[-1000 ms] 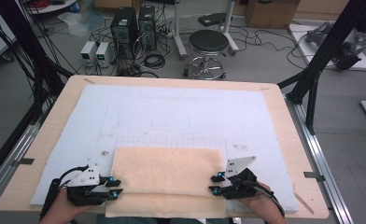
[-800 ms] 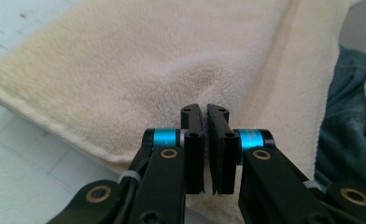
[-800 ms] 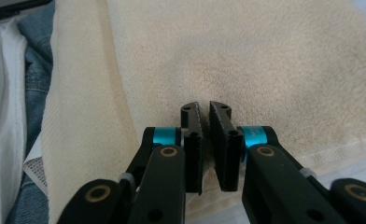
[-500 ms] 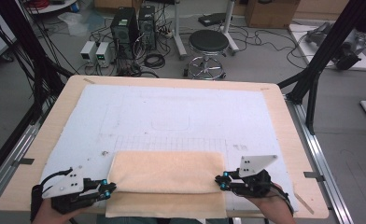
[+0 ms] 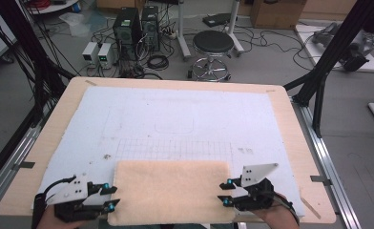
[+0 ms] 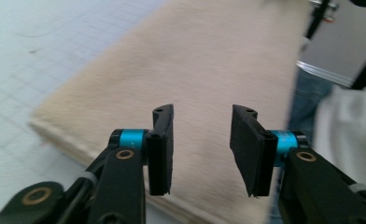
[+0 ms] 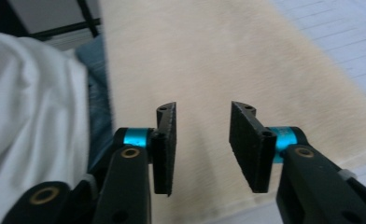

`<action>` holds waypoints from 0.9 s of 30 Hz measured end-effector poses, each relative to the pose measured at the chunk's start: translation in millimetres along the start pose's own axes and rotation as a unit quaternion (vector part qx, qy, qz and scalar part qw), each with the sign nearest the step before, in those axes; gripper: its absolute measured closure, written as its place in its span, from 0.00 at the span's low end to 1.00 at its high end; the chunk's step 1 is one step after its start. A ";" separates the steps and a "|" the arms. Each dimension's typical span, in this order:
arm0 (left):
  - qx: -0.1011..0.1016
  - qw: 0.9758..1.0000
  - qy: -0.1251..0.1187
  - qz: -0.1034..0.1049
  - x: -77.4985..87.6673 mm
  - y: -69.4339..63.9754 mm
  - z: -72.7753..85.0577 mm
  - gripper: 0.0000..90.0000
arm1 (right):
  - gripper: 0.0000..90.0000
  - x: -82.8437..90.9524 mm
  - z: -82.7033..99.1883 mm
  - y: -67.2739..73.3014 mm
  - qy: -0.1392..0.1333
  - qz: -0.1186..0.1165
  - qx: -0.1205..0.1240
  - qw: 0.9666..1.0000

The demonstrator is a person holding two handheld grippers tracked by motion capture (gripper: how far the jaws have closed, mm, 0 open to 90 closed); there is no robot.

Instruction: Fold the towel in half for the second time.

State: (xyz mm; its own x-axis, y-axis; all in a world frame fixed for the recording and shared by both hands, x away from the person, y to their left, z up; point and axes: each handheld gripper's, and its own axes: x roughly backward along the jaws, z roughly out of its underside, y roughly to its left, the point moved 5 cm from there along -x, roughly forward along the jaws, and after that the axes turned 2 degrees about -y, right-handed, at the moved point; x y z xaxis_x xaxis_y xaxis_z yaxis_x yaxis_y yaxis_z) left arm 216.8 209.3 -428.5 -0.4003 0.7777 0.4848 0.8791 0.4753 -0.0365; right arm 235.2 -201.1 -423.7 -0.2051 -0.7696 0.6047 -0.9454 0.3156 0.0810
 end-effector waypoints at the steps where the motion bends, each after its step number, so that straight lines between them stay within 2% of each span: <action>1: 0.000 1.000 0.001 -0.010 -2.6 7.1 -0.8 0.61 | 0.64 -2.1 -2.4 -6.9 0.001 0.010 -0.003 1.000; 3: 0.010 1.000 -0.005 -0.024 -7.9 18.7 -3.2 0.59 | 0.60 -5.3 -5.7 -18.9 -0.001 0.031 -0.010 0.999; 5: 0.006 0.999 0.001 -0.040 -11.9 29.1 -4.3 0.57 | 0.59 -7.1 -7.7 -29.2 0.001 0.048 -0.012 0.999; 6: 0.014 0.999 -0.001 -0.045 -15.3 36.0 -5.2 0.56 | 0.57 -8.3 -8.8 -34.8 -0.001 0.056 -0.016 0.998; 11: 0.032 0.998 0.017 -0.057 -30.0 58.5 -3.9 0.46 | 0.51 -18.2 -12.0 -62.6 0.003 0.079 -0.024 0.997; 12: 0.043 0.997 0.021 -0.057 -34.5 63.4 -3.5 0.45 | 0.49 -19.8 -11.4 -65.6 0.007 0.079 -0.029 0.996; 15: 0.058 0.997 0.030 -0.052 -44.4 71.9 -2.6 0.41 | 0.44 -26.4 -7.4 -81.1 0.017 0.084 -0.043 0.995; 18: 0.071 0.995 0.049 -0.041 -55.2 78.3 -0.3 0.40 | 0.40 -31.6 -2.8 -91.5 0.023 0.070 -0.072 0.995; 20: 0.079 0.995 0.059 -0.032 -60.6 81.1 1.6 0.41 | 0.39 -35.2 0.4 -95.1 0.031 0.060 -0.079 0.995; 22: 0.090 0.994 0.068 -0.011 -64.1 81.7 4.9 0.48 | 0.40 -39.2 3.4 -97.1 0.040 0.049 -0.088 0.994; 24: 0.096 0.993 0.064 0.001 -64.3 79.9 7.7 0.59 | 0.47 -42.5 6.2 -96.7 0.041 0.032 -0.089 0.995; 26: 0.096 0.993 0.063 0.004 -63.0 79.0 8.9 0.67 | 0.56 -46.6 10.3 -94.1 0.049 0.010 -0.101 0.994; 27: 0.097 0.993 0.062 0.002 -62.4 78.4 8.7 0.72 | 0.61 -48.0 11.4 -93.9 0.047 0.008 -0.102 0.994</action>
State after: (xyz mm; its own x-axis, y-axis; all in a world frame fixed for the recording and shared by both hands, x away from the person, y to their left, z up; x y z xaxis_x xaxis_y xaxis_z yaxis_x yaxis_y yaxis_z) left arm 308.5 201.7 -469.2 -0.3503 0.7290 0.5881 0.8093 0.5516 -0.2017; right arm 331.0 -200.1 -469.4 -0.1854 -0.7109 0.6784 -0.8689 0.4410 0.2247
